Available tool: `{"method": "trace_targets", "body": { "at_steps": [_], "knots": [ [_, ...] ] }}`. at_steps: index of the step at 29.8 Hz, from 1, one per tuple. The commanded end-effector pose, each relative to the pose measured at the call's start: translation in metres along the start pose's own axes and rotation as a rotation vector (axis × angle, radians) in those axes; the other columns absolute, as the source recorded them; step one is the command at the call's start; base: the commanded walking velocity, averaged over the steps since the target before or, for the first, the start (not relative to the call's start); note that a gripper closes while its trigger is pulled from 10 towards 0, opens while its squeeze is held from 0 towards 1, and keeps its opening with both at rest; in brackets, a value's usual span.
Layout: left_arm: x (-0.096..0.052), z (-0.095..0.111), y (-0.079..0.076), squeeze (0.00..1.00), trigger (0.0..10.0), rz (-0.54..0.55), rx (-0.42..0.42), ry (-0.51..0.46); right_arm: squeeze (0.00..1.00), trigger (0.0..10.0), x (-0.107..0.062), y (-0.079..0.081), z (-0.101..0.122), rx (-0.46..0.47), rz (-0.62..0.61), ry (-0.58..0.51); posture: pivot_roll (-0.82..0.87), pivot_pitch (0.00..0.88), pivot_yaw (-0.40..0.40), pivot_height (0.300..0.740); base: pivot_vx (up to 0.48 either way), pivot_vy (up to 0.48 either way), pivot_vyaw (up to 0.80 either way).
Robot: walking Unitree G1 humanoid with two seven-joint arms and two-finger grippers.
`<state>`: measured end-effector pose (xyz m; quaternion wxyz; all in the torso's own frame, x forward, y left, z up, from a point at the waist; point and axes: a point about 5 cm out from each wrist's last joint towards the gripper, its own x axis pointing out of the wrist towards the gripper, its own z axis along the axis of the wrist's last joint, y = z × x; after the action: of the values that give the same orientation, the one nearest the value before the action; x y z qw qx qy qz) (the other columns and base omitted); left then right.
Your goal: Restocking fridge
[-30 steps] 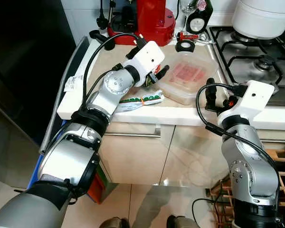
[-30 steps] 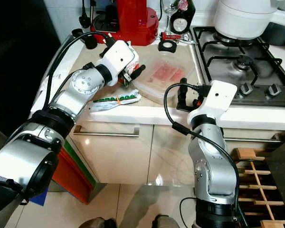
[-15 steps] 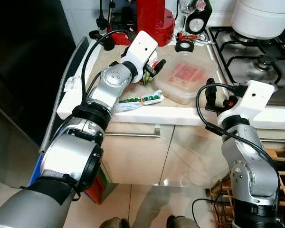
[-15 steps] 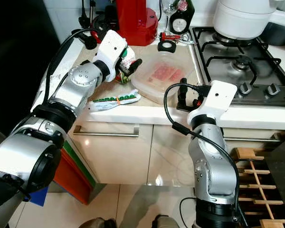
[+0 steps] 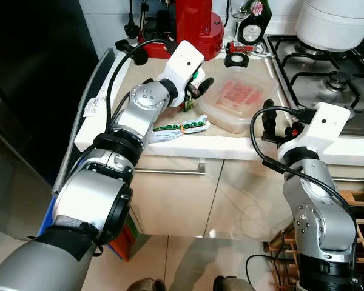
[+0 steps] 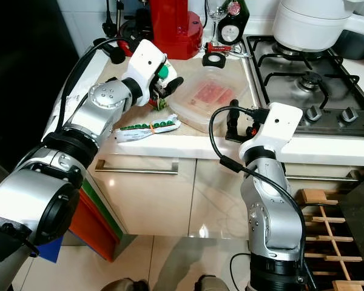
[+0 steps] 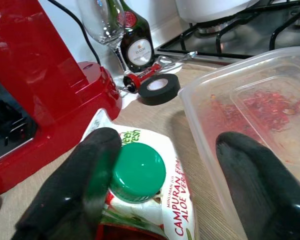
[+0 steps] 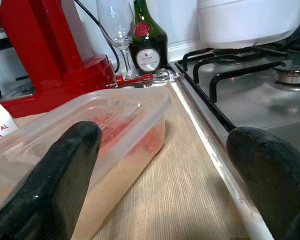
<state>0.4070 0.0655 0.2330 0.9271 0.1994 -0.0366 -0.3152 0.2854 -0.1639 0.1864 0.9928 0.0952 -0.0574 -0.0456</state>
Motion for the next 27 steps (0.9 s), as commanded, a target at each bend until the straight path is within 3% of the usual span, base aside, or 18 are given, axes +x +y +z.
{"method": "trace_targets", "body": {
  "at_steps": [1, 5, 9, 12, 17, 21, 27],
  "knots": [
    [-0.004, -0.024, -0.008, 0.00, 0.0, -0.047, -0.038, 0.088, 0.00, 10.0, -0.001, 0.001, -0.001, -0.001, 0.003, 0.008, -0.22, 0.063, 0.035, 0.740, 0.000, 0.000, 0.00],
    [-0.005, -0.025, -0.008, 0.00, 0.0, -0.055, -0.033, 0.086, 0.00, 10.0, -0.002, 0.001, -0.002, 0.001, 0.001, 0.010, -0.22, 0.067, 0.038, 0.740, 0.000, 0.000, 0.00],
    [-0.006, -0.024, -0.008, 0.00, 0.0, -0.063, 0.041, 0.081, 0.00, 10.0, -0.002, 0.001, -0.002, 0.002, -0.001, 0.012, -0.22, 0.069, 0.041, 0.740, 0.000, 0.000, 0.00],
    [-0.007, -0.022, -0.013, 0.00, 0.0, -0.088, 0.221, 0.046, 0.00, 10.0, -0.002, 0.001, -0.003, 0.004, -0.004, 0.012, -0.22, 0.071, 0.042, 0.740, 0.000, 0.000, 0.00],
    [-0.006, -0.015, -0.017, 0.00, 0.0, -0.100, 0.144, -0.009, 0.00, 10.0, -0.001, 0.001, -0.003, 0.003, -0.006, 0.010, -0.22, 0.068, 0.040, 0.740, 0.000, 0.000, 0.00],
    [-0.008, 0.001, -0.005, 0.00, 0.0, -0.042, 0.070, -0.100, 0.00, 10.0, 0.000, 0.000, -0.003, 0.001, -0.006, 0.009, -0.22, 0.066, 0.040, 0.740, 0.000, 0.000, 0.00],
    [-0.015, 0.033, 0.017, 0.00, 0.0, 0.058, 0.056, -0.258, 0.00, 10.0, 0.001, 0.000, -0.003, -0.001, -0.007, 0.007, -0.21, 0.062, 0.039, 0.740, 0.000, 0.000, 0.00]
  ]
}}
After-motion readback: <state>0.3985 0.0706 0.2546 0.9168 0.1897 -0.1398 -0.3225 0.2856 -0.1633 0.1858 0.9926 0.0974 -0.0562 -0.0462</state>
